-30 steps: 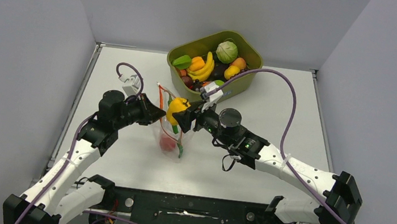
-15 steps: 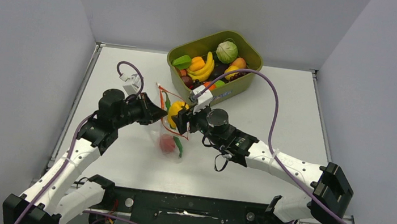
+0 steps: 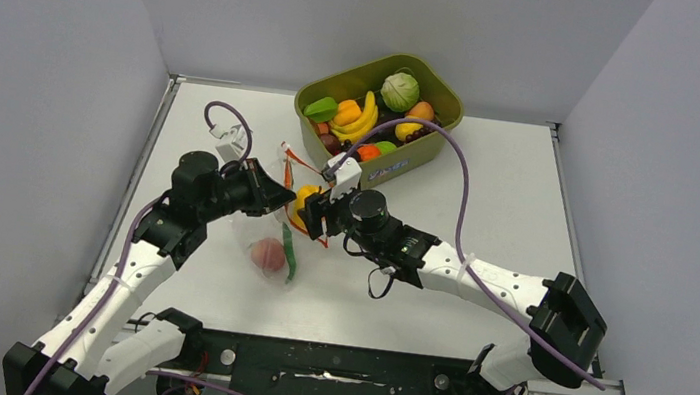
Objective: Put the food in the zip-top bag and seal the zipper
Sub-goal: Place the fake vegetable in the zipper food storage bag.
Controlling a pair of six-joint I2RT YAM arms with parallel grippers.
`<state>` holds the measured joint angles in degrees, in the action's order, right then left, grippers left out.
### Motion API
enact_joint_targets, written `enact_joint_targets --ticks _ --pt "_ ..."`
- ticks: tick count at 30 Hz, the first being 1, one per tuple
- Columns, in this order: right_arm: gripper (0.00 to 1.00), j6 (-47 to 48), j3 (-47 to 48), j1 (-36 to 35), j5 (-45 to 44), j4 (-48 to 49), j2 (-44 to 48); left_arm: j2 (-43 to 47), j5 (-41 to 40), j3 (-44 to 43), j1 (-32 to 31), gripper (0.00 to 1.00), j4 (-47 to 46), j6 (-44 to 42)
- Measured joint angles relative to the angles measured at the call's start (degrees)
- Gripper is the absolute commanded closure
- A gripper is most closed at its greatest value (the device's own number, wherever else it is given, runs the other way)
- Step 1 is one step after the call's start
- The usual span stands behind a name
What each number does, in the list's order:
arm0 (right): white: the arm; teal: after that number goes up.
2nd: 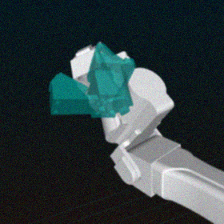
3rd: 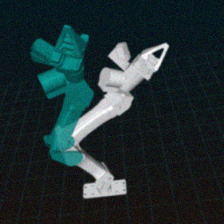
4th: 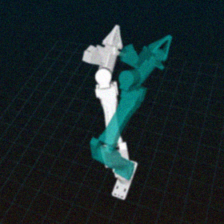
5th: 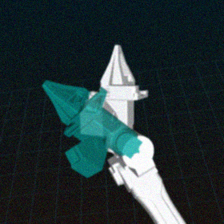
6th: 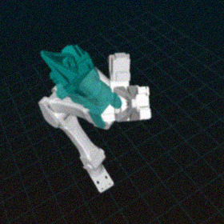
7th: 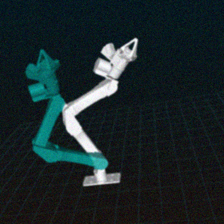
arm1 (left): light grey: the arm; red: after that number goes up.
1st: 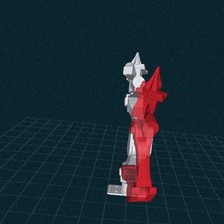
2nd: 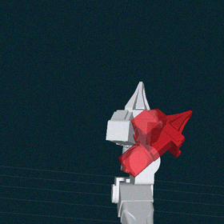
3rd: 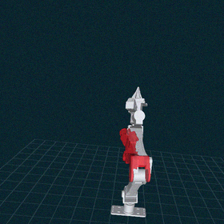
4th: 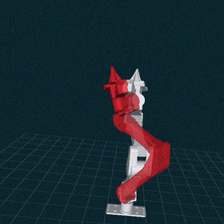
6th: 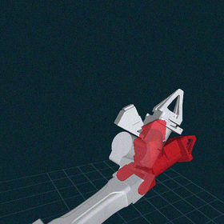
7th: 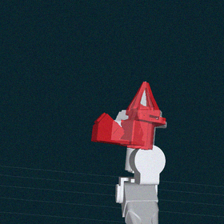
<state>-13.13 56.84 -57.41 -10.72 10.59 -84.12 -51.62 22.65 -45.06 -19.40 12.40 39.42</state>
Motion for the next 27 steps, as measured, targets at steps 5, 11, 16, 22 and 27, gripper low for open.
enact_joint_targets --ticks 5,11,16,22,27 --pt "0.26 -0.15 0.37 0.00 0.44 -0.15 0.50 0.00 0.00 0.02 0.00 1.00 0.74 -0.02" --pt "0.24 0.48 0.61 0.00 0.37 -4.15 2.89 0.00 0.11 0.61 0.00 1.00 0.68 0.20" --pt "0.34 0.52 2.71 0.00 -0.20 -7.76 4.00 0.00 0.15 0.79 0.00 1.00 0.79 0.20" --pt "0.56 -0.98 2.51 0.76 -0.02 -8.96 5.22 0.00 0.20 0.79 0.00 1.00 0.90 0.20" --pt "0.58 -3.93 2.23 3.39 0.81 -9.07 5.33 -0.09 0.72 0.79 0.00 1.00 0.87 0.20"
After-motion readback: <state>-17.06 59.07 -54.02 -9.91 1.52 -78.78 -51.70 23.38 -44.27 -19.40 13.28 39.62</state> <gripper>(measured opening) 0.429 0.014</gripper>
